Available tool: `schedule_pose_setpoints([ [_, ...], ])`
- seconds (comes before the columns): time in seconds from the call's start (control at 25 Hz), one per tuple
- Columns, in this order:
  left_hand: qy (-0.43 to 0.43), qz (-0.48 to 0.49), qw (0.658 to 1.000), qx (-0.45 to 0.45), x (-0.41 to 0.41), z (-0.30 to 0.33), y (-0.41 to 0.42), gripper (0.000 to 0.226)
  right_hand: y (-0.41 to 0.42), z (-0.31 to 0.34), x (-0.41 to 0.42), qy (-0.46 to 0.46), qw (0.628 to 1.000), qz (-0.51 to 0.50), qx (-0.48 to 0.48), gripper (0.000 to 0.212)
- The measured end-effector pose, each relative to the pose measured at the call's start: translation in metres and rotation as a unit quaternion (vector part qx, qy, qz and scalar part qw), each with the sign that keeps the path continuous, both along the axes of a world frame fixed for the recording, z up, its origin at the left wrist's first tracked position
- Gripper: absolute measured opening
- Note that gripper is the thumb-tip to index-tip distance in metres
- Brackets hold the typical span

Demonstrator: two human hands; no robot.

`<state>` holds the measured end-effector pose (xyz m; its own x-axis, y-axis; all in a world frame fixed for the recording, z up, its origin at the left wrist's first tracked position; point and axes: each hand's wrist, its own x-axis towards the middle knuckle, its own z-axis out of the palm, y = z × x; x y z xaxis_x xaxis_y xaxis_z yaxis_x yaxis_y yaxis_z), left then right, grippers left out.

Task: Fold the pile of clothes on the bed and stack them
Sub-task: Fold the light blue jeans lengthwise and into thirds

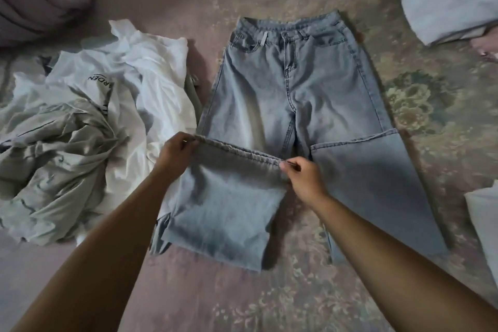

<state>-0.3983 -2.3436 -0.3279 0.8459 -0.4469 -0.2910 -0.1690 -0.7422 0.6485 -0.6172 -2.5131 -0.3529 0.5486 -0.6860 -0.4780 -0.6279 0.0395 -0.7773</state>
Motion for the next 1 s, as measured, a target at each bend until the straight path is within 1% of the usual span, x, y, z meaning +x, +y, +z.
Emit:
schedule_pose_setpoints([
  [0.08,-0.017,-0.023,0.999,0.019,0.012,-0.032,-0.021,0.015,-0.01,-0.031,0.011,0.044,0.998,-0.019,-0.035,0.018],
  [0.12,-0.022,-0.033,0.999,0.026,0.017,-0.046,-0.028,0.017,-0.014,-0.046,0.017,0.051,0.997,-0.031,-0.038,0.018],
  [0.24,-0.044,-0.03,0.998,0.039,0.029,-0.079,-0.037,0.016,-0.017,-0.078,0.035,0.014,0.997,-0.067,-0.044,0.015],
  [0.32,-0.057,-0.026,0.997,0.052,0.034,-0.093,-0.04,0.015,-0.019,-0.088,0.042,-0.01,0.994,-0.08,-0.074,0.016],
  [0.36,-0.059,-0.023,0.997,0.052,0.034,-0.096,-0.042,0.015,-0.019,-0.091,0.043,-0.007,0.992,-0.078,-0.096,0.018],
  [0.48,-0.074,-0.011,0.997,0.033,0.028,-0.102,-0.051,0.022,-0.02,-0.096,0.043,0.032,0.981,-0.028,-0.187,0.024],
  [0.52,-0.081,-0.007,0.996,0.03,0.025,-0.1,-0.052,0.024,-0.022,-0.096,0.042,0.049,0.979,-0.023,-0.195,0.025],
  [0.6,-0.079,-0.015,0.996,0.025,0.03,-0.098,-0.05,0.026,-0.026,-0.097,0.043,0.052,0.982,-0.012,-0.184,0.025],
  [0.64,-0.081,-0.029,0.996,0.034,0.035,-0.099,-0.048,0.027,-0.027,-0.095,0.045,0.052,0.983,-0.008,-0.177,0.025],
  [0.68,-0.101,-0.054,0.992,0.052,0.038,-0.1,-0.047,0.03,-0.026,-0.093,0.046,0.059,0.98,-0.005,-0.189,0.028],
  [0.72,-0.155,-0.09,0.981,0.075,0.037,-0.104,-0.047,0.034,-0.023,-0.094,0.046,0.078,0.968,0.002,-0.239,0.034],
  [0.76,-0.217,-0.139,0.962,0.092,0.03,-0.109,-0.047,0.04,-0.015,-0.098,0.043,0.101,0.942,0.021,-0.32,0.042],
  [0.8,-0.265,-0.21,0.936,0.092,0.019,-0.116,-0.046,0.046,-0.001,-0.102,0.042,0.111,0.912,0.055,-0.391,0.048],
  [0.84,-0.292,-0.286,0.908,0.093,0.007,-0.125,-0.04,0.051,0.017,-0.105,0.041,0.106,0.891,0.099,-0.431,0.053],
  [0.88,-0.306,-0.349,0.88,0.104,-0.005,-0.136,-0.029,0.054,0.035,-0.109,0.04,0.095,0.876,0.147,-0.449,0.058],
  [0.92,-0.319,-0.388,0.856,0.122,-0.012,-0.146,-0.017,0.054,0.05,-0.116,0.038,0.099,0.866,0.191,-0.452,0.061],
  [0.96,-0.326,-0.403,0.843,0.145,-0.013,-0.154,-0.008,0.055,0.058,-0.123,0.037,0.122,0.858,0.227,-0.445,0.064],
  [1.0,-0.324,-0.401,0.84,0.17,-0.01,-0.16,-0.002,0.057,0.061,-0.131,0.036,0.153,0.852,0.248,-0.436,0.066],
])
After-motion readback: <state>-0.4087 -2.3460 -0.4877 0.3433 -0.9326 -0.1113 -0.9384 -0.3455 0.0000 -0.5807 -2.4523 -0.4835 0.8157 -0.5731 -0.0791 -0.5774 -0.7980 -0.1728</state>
